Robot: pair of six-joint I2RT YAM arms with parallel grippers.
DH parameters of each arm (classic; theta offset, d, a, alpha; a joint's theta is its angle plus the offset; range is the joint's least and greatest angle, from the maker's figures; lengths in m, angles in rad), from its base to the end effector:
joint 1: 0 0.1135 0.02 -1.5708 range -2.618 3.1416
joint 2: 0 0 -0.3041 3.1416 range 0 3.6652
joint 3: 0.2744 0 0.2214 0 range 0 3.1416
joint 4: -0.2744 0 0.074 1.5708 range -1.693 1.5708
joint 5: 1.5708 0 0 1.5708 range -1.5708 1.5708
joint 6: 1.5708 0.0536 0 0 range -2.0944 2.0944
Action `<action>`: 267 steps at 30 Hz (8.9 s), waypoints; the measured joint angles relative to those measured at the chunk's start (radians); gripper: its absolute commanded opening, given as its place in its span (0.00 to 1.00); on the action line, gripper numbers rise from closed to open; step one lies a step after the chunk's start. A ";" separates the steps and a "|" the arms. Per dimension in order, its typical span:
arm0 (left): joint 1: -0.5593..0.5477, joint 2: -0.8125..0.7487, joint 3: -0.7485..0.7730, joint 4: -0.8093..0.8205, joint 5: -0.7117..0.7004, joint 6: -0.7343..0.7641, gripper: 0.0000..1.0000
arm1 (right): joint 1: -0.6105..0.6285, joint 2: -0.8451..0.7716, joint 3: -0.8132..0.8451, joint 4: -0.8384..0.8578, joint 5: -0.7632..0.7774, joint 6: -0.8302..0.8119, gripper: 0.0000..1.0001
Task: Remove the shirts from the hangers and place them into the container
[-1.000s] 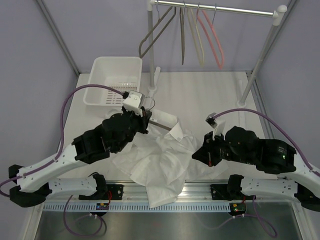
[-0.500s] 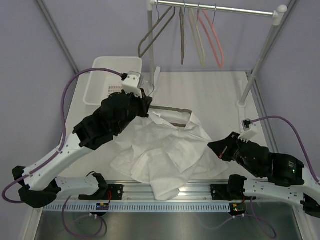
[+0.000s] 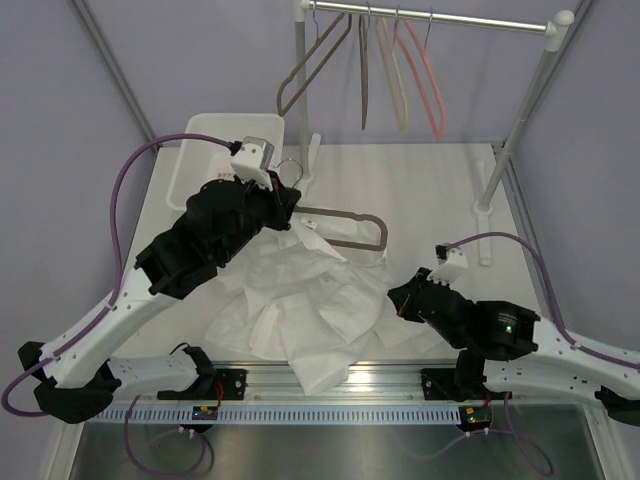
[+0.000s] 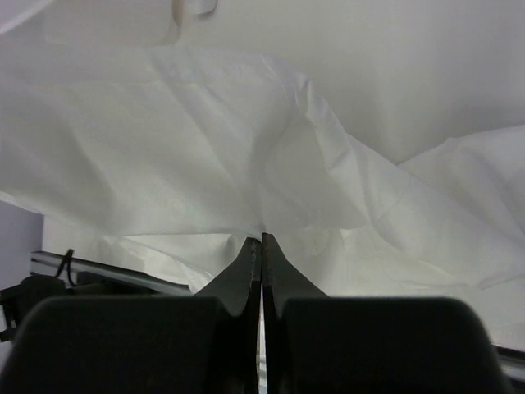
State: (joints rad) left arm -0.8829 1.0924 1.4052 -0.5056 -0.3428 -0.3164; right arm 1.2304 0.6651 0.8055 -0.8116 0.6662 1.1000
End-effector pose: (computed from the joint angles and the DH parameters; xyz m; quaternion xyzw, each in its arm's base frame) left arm 0.1323 -0.1326 0.4823 0.1085 0.7606 -0.2449 0.5915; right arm 0.0560 0.0590 0.3182 0.0864 0.8585 0.2614 0.4327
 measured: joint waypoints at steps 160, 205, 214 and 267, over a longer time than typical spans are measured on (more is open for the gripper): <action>0.093 -0.319 0.051 -0.213 -0.611 0.011 0.00 | 0.010 0.133 1.075 -0.577 0.127 -0.313 0.00; 0.093 -0.397 -0.241 -0.156 -0.423 -0.077 0.00 | -0.028 0.455 1.210 -0.377 0.669 -0.929 0.00; 0.093 -0.398 -0.274 -0.135 -0.409 -0.086 0.00 | -0.031 0.330 1.129 -0.333 0.733 -0.958 0.00; 0.093 -0.383 -0.319 -0.068 -0.230 -0.051 0.00 | -1.024 0.857 1.293 -0.039 -0.496 -0.956 0.00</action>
State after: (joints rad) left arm -0.7898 0.7090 1.0859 -0.5739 -0.5732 -0.3672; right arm 0.2062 1.5219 2.0983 -0.8501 0.1703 0.1436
